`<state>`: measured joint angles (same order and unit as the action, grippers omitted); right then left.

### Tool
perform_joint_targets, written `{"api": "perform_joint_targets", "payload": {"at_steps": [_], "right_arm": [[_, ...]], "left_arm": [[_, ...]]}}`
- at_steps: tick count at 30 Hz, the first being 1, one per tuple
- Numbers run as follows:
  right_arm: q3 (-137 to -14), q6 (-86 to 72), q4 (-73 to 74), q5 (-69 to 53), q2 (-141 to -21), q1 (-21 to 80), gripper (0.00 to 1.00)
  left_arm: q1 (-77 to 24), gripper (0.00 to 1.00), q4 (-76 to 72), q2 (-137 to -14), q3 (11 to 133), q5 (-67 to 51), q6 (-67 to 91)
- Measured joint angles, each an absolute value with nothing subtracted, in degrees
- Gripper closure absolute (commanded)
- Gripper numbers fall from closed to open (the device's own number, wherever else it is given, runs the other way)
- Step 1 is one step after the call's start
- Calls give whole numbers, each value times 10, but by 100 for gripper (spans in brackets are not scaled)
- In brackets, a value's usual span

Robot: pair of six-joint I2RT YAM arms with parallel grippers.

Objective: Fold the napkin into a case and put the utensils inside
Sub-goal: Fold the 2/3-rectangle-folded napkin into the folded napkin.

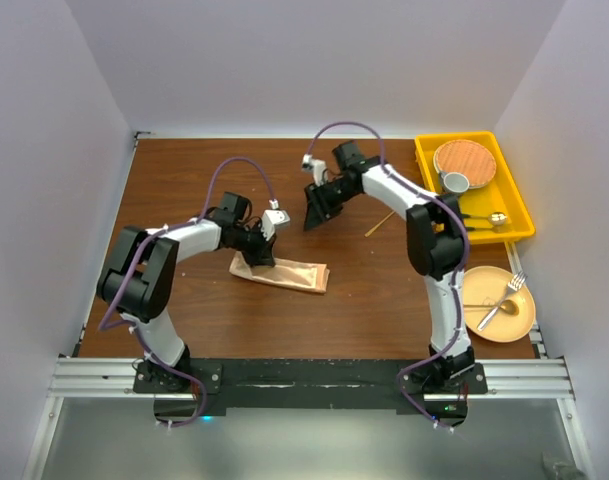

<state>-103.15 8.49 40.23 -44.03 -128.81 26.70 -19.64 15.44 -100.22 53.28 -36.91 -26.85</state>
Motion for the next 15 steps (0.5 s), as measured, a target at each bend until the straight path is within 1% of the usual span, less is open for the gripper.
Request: {"api": "perform_joint_targets", "payload": {"at_steps": [4, 7, 10, 13, 15], "right_arm": [[-1003, 65, 400, -441, -1206, 230, 47], [-947, 35, 374, -450, -1129, 232, 42], [-883, -13, 325, -463, -1063, 250, 39], [-814, -67, 254, -474, -1026, 281, 39], [-783, -95, 218, -477, -1024, 304, 41]], "left_arm": [[-196, 100, 159, -1014, 547, -371, -252], [-196, 100, 164, -1025, 561, -370, -239], [-196, 100, 172, -1037, 576, -371, -221], [-196, 100, 180, -1048, 590, -372, -205], [-196, 100, 186, -1055, 599, -374, -197]]}}
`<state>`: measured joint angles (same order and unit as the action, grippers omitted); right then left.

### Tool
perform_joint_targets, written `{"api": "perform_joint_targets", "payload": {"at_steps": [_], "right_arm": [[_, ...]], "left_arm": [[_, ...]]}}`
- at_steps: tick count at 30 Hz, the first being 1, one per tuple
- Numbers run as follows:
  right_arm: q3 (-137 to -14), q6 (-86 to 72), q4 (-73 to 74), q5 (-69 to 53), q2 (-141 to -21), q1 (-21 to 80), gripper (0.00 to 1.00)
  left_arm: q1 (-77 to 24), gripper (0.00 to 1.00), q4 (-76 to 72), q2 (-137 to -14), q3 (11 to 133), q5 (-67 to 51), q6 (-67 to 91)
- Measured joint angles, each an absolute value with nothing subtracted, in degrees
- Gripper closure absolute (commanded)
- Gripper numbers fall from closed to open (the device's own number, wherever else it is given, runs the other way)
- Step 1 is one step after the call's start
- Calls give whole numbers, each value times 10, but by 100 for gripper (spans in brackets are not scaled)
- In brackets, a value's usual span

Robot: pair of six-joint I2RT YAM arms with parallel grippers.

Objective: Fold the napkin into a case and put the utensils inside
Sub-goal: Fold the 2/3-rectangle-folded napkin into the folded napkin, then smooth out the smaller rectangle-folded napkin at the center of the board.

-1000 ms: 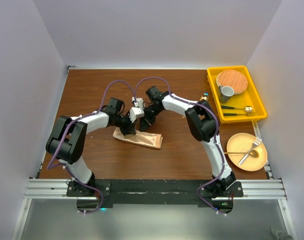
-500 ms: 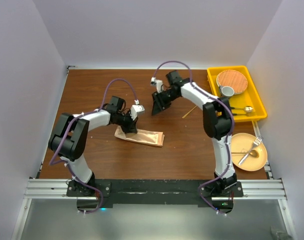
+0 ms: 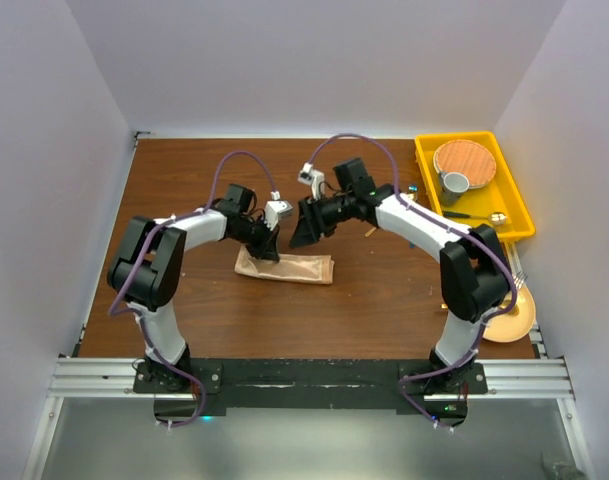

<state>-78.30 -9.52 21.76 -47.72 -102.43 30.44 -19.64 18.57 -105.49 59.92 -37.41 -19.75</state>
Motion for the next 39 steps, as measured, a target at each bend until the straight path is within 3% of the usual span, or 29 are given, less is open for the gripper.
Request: {"api": "perform_joint_targets", "payload": {"at_steps": [10, 21, 22, 23, 26, 27, 34, 39], "right_arm": [[-716, -175, 82, -488, -1096, 340, 55], [-679, -194, 55, -486, -1160, 315, 62], [-675, -197, 53, -486, -1168, 312, 64], [-673, -201, 49, -490, -1171, 308, 65], [-670, -215, 40, -495, -1176, 298, 66], [-669, -217, 39, -496, -1177, 296, 66], [-668, -236, 24, -513, -1190, 291, 69], [-660, -247, 7, -522, -1193, 287, 70]], "left_arm": [[-192, 100, 215, -1083, 632, -393, -190], [-183, 100, 241, -1121, 669, -437, -188], [-181, 97, 241, -1121, 669, -440, -187], [-180, 84, 241, -1122, 669, -443, -187], [-168, 65, 238, -1123, 667, -463, -185], [-162, 62, 239, -1124, 665, -474, -184], [-95, 57, 257, -1061, 624, -538, -159], [-140, 56, 216, -990, 567, -598, -82]]}}
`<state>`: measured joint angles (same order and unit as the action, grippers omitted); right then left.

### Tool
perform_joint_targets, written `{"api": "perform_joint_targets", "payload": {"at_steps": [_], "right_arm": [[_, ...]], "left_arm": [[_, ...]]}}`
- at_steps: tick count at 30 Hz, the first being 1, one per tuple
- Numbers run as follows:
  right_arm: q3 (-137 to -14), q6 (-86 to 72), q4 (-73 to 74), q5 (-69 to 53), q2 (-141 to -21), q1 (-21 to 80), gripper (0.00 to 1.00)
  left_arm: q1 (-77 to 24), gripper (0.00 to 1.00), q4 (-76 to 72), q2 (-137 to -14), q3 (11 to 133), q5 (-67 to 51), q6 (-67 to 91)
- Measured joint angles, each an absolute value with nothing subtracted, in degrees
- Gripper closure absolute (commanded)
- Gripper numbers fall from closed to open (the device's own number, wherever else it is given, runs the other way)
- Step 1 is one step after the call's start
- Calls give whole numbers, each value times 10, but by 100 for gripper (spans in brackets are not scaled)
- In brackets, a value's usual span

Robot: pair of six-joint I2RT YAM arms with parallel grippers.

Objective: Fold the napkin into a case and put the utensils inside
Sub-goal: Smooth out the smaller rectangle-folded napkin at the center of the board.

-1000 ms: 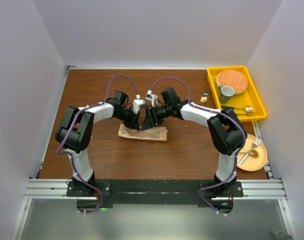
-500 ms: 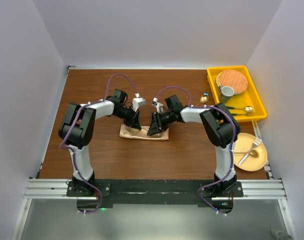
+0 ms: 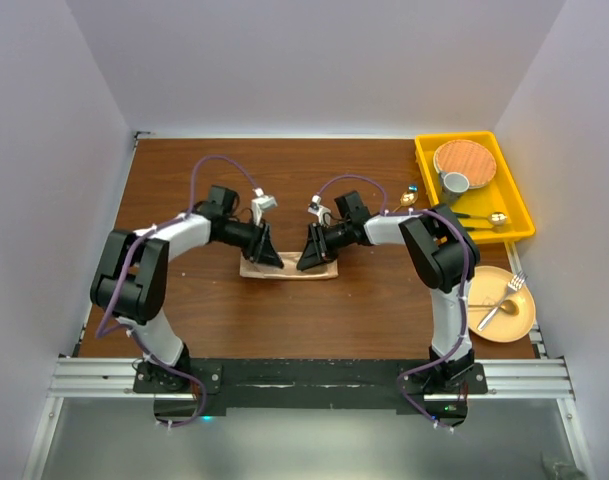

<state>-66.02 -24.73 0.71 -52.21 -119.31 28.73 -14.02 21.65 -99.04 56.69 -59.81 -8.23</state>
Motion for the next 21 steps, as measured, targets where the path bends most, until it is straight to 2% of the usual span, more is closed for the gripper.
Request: {"api": "perform_joint_targets", "payload": {"at_steps": [4, 8, 16, 21], "right_arm": [[-658, -249, 2, -523, -1193, 285, 71], [-658, -246, 2, -524, -1194, 284, 72], [-660, -225, 6, -533, -1198, 282, 72], [-671, -213, 21, -541, -1206, 280, 73]], "left_arm": [[-214, 58, 111, -987, 494, -616, 41], [-235, 59, 25, -1030, 472, -615, 129], [-186, 60, -89, -1108, 450, -641, 223], [-125, 60, -66, -1122, 439, -683, 201]]}}
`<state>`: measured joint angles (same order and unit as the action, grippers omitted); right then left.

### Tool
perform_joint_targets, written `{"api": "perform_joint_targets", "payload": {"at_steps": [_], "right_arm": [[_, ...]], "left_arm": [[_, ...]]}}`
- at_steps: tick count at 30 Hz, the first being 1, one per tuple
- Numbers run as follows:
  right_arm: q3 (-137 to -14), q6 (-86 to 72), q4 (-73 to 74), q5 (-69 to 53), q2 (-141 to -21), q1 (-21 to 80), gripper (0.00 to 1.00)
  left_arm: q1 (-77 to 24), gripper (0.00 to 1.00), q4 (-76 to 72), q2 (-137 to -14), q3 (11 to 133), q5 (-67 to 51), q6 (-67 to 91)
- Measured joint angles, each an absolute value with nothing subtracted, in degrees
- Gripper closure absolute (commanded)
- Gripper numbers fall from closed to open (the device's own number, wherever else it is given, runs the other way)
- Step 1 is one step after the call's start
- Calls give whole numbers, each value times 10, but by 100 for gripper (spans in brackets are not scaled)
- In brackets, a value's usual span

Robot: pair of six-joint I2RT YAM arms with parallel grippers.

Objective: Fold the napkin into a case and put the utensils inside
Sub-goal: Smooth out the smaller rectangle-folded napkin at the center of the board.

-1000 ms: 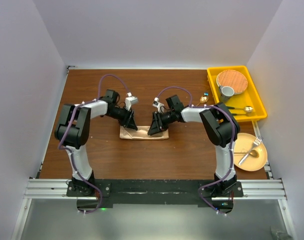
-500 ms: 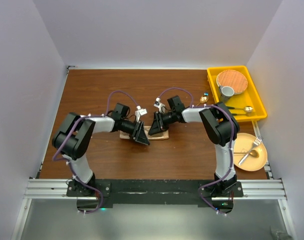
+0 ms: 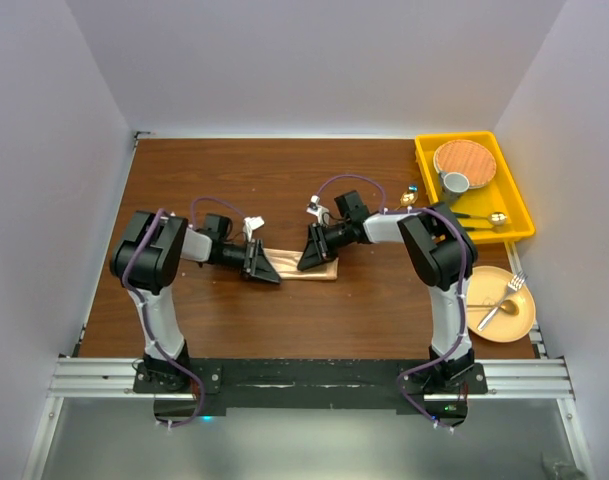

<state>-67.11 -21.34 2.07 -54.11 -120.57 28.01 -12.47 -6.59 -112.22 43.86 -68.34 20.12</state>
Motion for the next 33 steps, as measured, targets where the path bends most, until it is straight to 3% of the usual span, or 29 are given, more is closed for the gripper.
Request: {"api": "perform_joint_targets", "payload": {"at_steps": [9, 14, 19, 26, 33], "right_arm": [[-682, -192, 36, -551, -1213, 282, 73], [-687, -183, 48, -551, -1213, 282, 73], [-693, -165, 61, -550, -1213, 283, 73], [-702, -140, 79, -547, -1212, 291, 73], [-712, -134, 102, -534, -1203, 298, 68]], "left_arm": [[-22, 61, 120, -1121, 448, -737, 25], [-12, 60, 235, -1077, 487, -712, -53], [-45, 61, 239, -1013, 541, -665, -67], [-145, 84, 150, -1004, 566, -617, -28], [-132, 99, 86, -1113, 528, -589, 57]]}}
